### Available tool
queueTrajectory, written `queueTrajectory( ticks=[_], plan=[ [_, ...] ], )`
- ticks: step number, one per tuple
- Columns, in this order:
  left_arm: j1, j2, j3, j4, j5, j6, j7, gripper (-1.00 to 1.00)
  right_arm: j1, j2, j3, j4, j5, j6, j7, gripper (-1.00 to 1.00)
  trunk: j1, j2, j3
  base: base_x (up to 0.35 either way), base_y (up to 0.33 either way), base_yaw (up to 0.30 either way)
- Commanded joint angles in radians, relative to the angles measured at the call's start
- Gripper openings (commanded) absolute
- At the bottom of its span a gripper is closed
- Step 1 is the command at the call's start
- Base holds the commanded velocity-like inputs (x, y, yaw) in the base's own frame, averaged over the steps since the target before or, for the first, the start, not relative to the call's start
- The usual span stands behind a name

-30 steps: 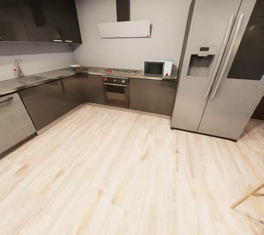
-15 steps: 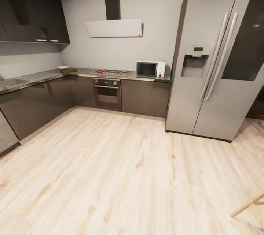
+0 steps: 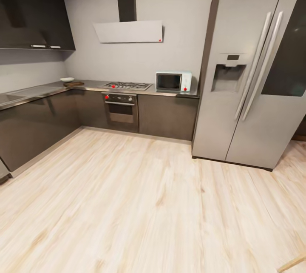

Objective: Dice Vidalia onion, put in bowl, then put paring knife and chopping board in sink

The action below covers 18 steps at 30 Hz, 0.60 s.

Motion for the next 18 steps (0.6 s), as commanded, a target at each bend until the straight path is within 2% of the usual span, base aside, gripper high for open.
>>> queueTrajectory(
  ticks=[1,18],
  plan=[
    [0.0,0.0,0.001,0.0,0.003,-0.002,-0.001,1.0,0.0,0.0,0.001,0.0,0.001,-0.002,-0.003,1.0,0.001,0.0,-0.001,0.32,0.0,-0.001],
    [0.0,-0.001,0.001,0.0,0.003,-0.002,-0.001,1.0,0.0,0.0,0.003,0.0,0.001,-0.012,-0.004,1.0,0.001,0.0,-0.001,0.32,0.0,0.0]
  ],
)
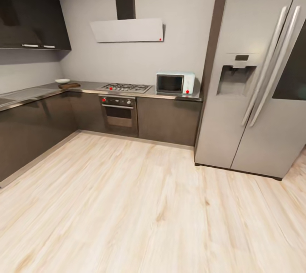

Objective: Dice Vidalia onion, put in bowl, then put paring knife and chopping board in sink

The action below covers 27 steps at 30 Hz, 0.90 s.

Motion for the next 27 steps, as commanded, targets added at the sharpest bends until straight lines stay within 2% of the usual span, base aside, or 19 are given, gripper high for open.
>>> queueTrajectory(
  ticks=[1,13,27],
  plan=[
    [0.0,0.0,0.001,0.0,0.003,-0.002,-0.001,1.0,0.0,0.0,0.001,0.0,0.001,-0.002,-0.004,1.0,0.001,0.0,-0.001,0.32,0.0,0.004],
    [0.0,-0.001,0.001,0.004,0.003,-0.002,-0.001,1.0,0.0,0.001,0.0,0.0,0.001,-0.002,-0.006,1.0,0.001,0.0,-0.001,0.32,0.0,0.09],
    [0.0,-0.001,0.002,0.007,0.003,-0.002,-0.001,1.0,0.0,0.001,0.0,0.0,0.001,-0.002,-0.006,1.0,0.001,0.0,-0.001,0.32,0.0,0.201]
  ],
)
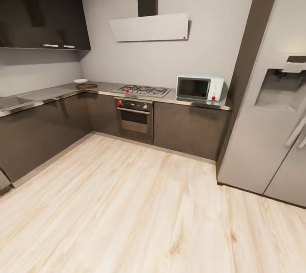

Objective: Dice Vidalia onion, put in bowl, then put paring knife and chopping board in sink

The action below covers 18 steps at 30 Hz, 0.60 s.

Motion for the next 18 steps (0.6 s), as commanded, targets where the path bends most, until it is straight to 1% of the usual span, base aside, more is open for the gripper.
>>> queueTrajectory(
  ticks=[1,18],
  plan=[
    [0.0,0.0,0.001,0.0,0.003,-0.002,-0.001,1.0,0.0,0.0,0.001,0.0,0.001,-0.002,-0.004,1.0,0.001,0.0,-0.001,0.32,0.0,0.228],
    [0.0,0.0,0.001,0.0,0.003,-0.002,-0.001,1.0,0.0,0.0,0.001,0.0,0.001,-0.002,-0.004,1.0,0.001,0.0,-0.001,0.32,0.0,0.253]
  ],
)
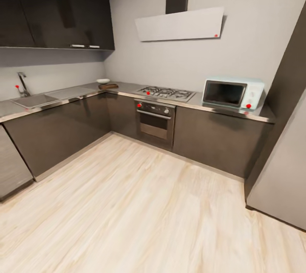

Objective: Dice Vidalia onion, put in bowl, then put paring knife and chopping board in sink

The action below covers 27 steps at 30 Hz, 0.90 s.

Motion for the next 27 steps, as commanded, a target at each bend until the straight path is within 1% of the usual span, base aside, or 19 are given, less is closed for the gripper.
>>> queueTrajectory(
  ticks=[1,27],
  plan=[
    [0.0,0.0,0.001,0.0,0.003,-0.002,-0.001,1.0,0.0,0.0,0.001,0.0,0.001,-0.002,-0.003,1.0,0.001,0.0,-0.001,0.32,0.0,0.268],
    [0.0,0.0,0.001,0.0,0.003,-0.002,-0.001,1.0,0.0,0.0,0.001,0.0,0.001,-0.002,-0.003,1.0,0.001,0.0,-0.001,0.32,0.0,0.272]
  ],
)
